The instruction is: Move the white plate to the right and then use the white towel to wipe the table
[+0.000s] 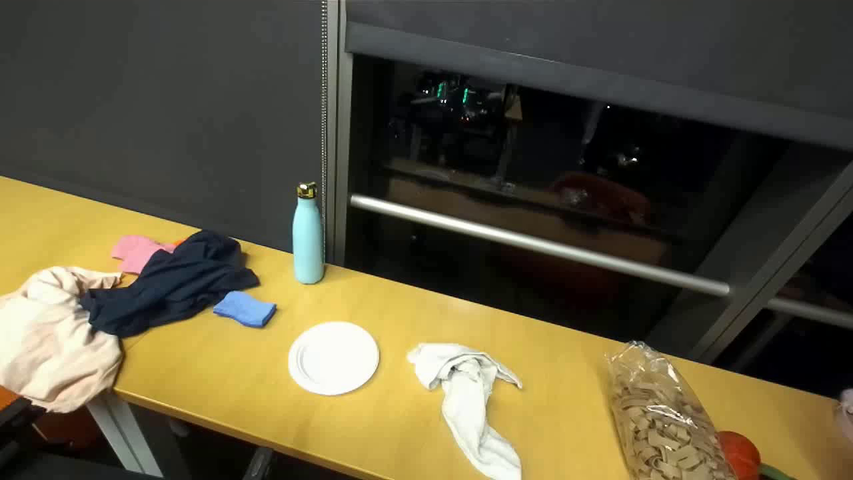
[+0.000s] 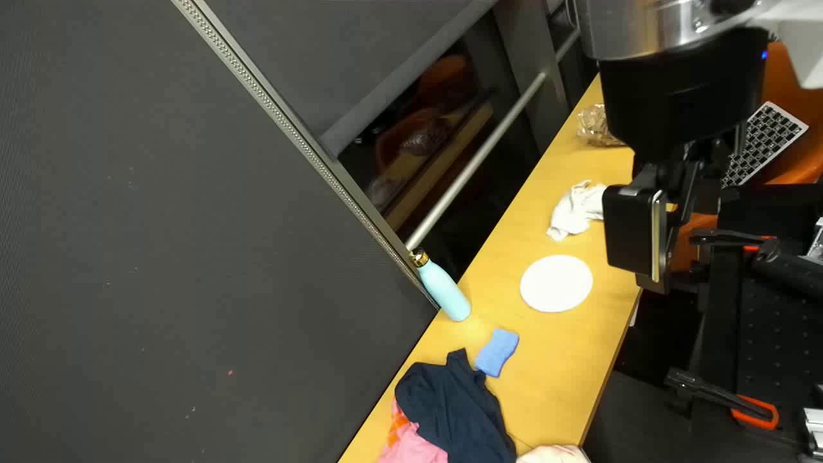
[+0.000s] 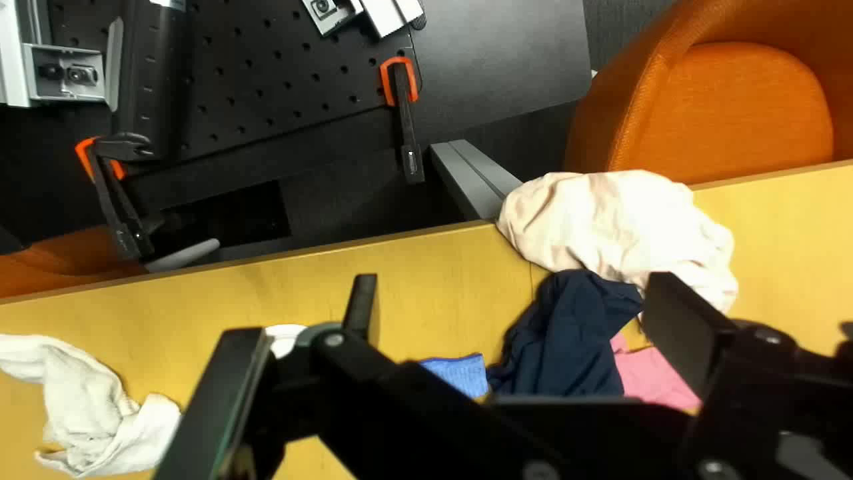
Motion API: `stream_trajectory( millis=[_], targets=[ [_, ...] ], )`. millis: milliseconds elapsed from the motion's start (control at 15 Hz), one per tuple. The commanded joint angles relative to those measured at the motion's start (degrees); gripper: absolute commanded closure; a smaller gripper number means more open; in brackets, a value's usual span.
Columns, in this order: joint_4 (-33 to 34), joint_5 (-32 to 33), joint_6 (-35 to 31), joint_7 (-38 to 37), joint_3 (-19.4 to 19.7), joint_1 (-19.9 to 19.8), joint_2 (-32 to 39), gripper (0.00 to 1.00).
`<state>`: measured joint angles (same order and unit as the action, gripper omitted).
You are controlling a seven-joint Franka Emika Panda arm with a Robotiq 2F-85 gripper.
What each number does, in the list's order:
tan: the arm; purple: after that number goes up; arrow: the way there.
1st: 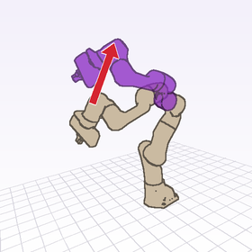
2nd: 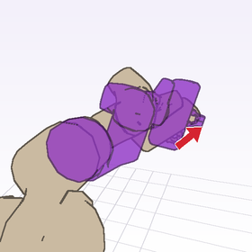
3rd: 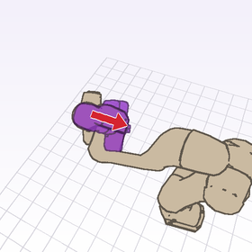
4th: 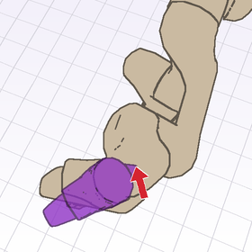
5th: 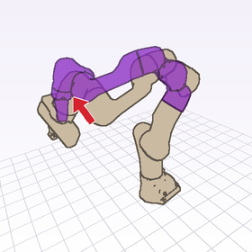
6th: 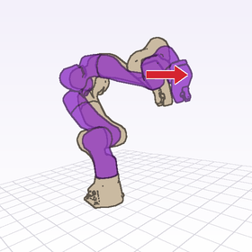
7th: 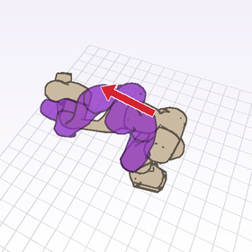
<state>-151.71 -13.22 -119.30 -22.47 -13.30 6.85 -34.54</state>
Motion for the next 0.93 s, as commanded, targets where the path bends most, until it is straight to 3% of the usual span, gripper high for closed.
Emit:
stream_trajectory(
  millis=[0,267,467,867],
  targets=[
    [0.1,0.1,0.1,-0.1,0.2,0.1,0.0,0.0],
    [0.1,0.1,0.1,-0.1,0.2,0.1,0.0,0.0],
    [3.7,1.3,-3.4,-0.9,-0.5,-1.1,4.9,0.0],
    [14.3,2.1,-21.8,-3.2,0.5,-4.4,22.5,0.0]
  ],
)
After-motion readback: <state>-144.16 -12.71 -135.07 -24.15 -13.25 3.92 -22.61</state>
